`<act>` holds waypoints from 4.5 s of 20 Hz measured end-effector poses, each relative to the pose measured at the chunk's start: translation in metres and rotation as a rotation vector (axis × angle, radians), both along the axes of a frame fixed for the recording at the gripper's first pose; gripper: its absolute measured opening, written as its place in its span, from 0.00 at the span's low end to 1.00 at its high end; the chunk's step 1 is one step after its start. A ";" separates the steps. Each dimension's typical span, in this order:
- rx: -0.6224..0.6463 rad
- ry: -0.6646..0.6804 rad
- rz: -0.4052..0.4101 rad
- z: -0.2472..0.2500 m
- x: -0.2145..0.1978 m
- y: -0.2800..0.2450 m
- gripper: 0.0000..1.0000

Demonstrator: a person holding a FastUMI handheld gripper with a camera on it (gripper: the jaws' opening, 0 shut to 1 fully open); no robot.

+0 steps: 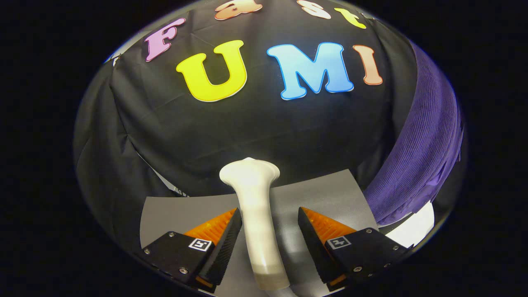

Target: Iron the clothes twice with a garment steamer, once on the left side and once on the right side.

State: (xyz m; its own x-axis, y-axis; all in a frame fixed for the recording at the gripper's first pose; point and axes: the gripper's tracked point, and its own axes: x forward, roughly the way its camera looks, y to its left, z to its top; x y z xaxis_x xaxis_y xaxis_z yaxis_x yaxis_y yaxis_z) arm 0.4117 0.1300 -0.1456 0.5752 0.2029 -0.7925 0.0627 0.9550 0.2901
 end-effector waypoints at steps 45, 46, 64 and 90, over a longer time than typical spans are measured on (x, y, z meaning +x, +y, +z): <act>-0.261 -0.525 -0.064 0.127 -0.302 -0.135 0.37; -0.266 -0.532 -0.072 0.127 -0.312 -0.141 0.37; -0.375 -0.627 -0.076 0.112 -0.418 -0.211 0.37; -0.540 -0.834 -0.433 0.229 -0.206 -0.322 0.37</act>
